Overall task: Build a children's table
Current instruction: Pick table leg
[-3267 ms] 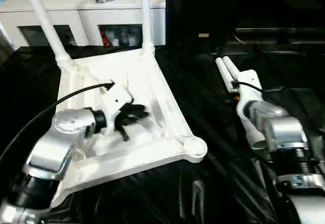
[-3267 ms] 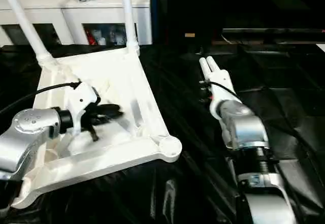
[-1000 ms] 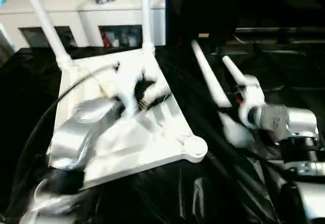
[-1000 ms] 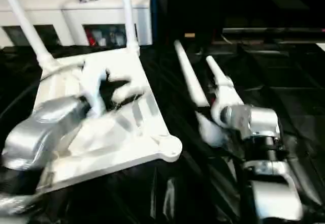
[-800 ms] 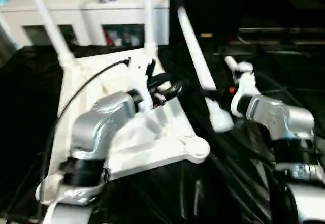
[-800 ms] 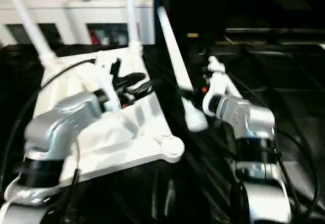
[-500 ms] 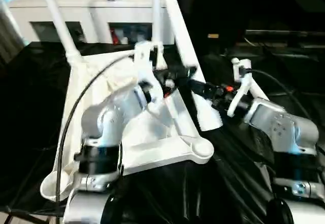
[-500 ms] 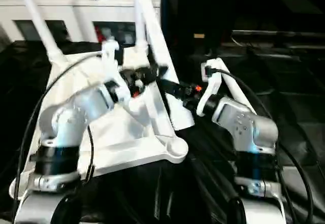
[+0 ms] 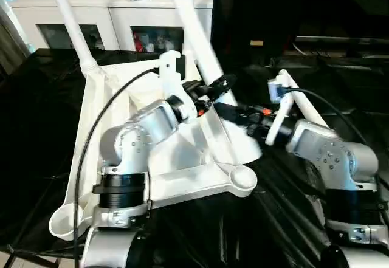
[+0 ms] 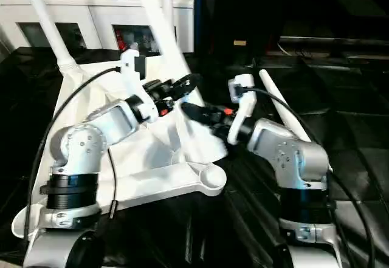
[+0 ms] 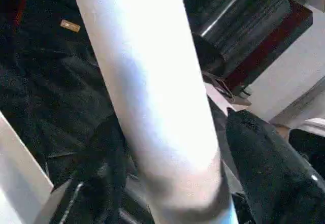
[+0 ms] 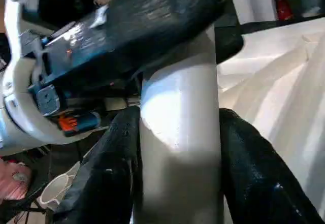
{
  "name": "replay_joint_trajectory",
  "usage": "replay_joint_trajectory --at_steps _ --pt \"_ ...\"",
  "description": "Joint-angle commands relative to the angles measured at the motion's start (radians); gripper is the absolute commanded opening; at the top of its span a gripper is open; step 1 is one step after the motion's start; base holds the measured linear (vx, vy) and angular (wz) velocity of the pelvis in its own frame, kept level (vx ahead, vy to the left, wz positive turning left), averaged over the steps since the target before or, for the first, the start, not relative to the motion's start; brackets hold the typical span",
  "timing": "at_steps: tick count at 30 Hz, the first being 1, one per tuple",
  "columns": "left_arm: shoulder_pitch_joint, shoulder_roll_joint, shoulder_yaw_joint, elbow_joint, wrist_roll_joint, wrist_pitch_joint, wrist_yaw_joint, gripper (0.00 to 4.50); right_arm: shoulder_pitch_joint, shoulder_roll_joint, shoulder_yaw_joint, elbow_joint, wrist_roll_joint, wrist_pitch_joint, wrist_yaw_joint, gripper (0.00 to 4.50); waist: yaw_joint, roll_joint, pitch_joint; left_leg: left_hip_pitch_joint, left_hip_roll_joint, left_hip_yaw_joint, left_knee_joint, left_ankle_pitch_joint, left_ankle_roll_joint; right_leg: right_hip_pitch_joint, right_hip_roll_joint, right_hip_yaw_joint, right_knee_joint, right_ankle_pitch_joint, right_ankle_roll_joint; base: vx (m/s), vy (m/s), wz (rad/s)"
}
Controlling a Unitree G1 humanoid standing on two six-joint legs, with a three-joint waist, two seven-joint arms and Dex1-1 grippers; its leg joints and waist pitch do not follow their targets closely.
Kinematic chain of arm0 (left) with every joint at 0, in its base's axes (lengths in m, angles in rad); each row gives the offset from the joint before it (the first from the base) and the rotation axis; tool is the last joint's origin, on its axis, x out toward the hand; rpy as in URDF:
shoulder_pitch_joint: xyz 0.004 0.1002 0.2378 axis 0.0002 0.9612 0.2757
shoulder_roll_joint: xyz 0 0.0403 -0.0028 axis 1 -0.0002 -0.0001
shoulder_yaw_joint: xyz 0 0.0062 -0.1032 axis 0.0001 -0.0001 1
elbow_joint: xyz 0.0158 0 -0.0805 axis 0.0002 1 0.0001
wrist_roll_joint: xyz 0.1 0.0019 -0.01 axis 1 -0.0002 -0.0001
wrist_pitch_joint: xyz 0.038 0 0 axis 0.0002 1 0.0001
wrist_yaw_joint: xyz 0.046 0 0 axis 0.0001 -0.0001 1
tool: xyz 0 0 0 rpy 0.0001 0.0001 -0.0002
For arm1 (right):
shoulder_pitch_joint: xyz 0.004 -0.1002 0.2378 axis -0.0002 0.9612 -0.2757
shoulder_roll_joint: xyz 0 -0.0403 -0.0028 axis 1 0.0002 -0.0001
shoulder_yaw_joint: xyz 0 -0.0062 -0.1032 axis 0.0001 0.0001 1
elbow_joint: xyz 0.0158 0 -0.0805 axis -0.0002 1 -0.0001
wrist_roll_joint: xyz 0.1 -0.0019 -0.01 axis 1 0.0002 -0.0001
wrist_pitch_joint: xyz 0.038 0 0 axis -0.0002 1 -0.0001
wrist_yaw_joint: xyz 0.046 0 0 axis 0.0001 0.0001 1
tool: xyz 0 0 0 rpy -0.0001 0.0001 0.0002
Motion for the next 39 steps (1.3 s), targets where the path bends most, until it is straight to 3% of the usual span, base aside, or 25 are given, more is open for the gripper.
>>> replay_joint_trajectory --at_steps 1,9,21,24,26,30,31,39 --pt "-0.021 -0.001 0.006 0.005 -0.02 -0.008 0.01 2.86 0.009 0.003 0.014 -0.025 0.015 0.008 0.009 1.82 0.0 -0.023 -0.079 0.012 0.011 -0.001 -0.056 -0.109 0.036 0.057 -0.058 0.029 -0.082 -0.258 -0.132 0.0 0.0 0.0" --pt "-0.016 0.018 0.028 0.011 -0.041 -0.018 -0.001 2.21 0.02 -0.001 0.03 -0.026 0.029 0.001 0.008 1.82 0.0 -0.021 -0.079 0.011 0.012 -0.002 -0.056 -0.108 0.032 0.057 -0.057 0.029 -0.08 -0.24 -0.138 0.0 0.0 0.0" --pt "-0.016 0.018 0.034 0.004 -0.061 -0.047 -0.001 1.96 0.02 -0.019 0.037 -0.021 0.034 -0.013 0.007 1.82 0.0 -0.023 -0.078 0.011 0.012 -0.002 -0.057 -0.114 0.029 0.057 -0.058 0.03 -0.082 -0.259 -0.128 0.0 0.0 0.0" --pt "-0.02 0.038 -0.003 -0.008 -0.01 -0.095 0.001 1.95 0.019 -0.026 0.049 -0.023 0.022 -0.037 0.009 1.82 0.001 -0.023 -0.079 0.01 0.014 -0.002 -0.058 -0.11 0.03 0.057 -0.059 0.03 -0.081 -0.256 -0.121 0.0 0.0 0.0" --pt "-0.02 0.055 -0.04 -0.018 0.034 -0.123 0.004 1.95 0.02 -0.03 0.056 -0.024 0.016 -0.046 0.012 2.52 0.001 -0.023 -0.078 0.011 0.015 -0.003 -0.058 -0.113 0.03 0.056 -0.059 0.03 -0.082 -0.259 -0.12 0.0 0.0 0.0" --pt "-0.019 0.081 -0.107 -0.051 0.094 -0.158 0.005 1.93 0.027 -0.072 0.102 -0.035 -0.021 -0.046 0.021 2.68 -0.001 -0.023 -0.078 0.011 0.017 -0.005 -0.06 -0.115 0.02 0.059 -0.058 0.031 -0.08 -0.255 -0.106 0.0 0.0 0.0" --pt "-0.018 0.101 -0.149 -0.071 0.121 -0.164 -0.01 1.89 0.03 -0.1 0.135 -0.037 -0.062 -0.056 0.014 2.94 -0.001 -0.024 -0.077 0.011 0.016 -0.004 -0.06 -0.114 0.016 0.058 -0.058 0.031 -0.08 -0.255 -0.106 0.0 0.0 0.0" --pt "-0.019 0.12 -0.217 -0.085 0.156 -0.198 -0.028 1.88 0.028 -0.148 0.196 -0.018 -0.084 -0.048 0.032 3.0 -0.003 -0.024 -0.078 0.01 0.014 -0.001 -0.055 -0.115 0.02 0.057 -0.058 0.032 -0.077 -0.237 -0.137 0.0 0.0 0.0"
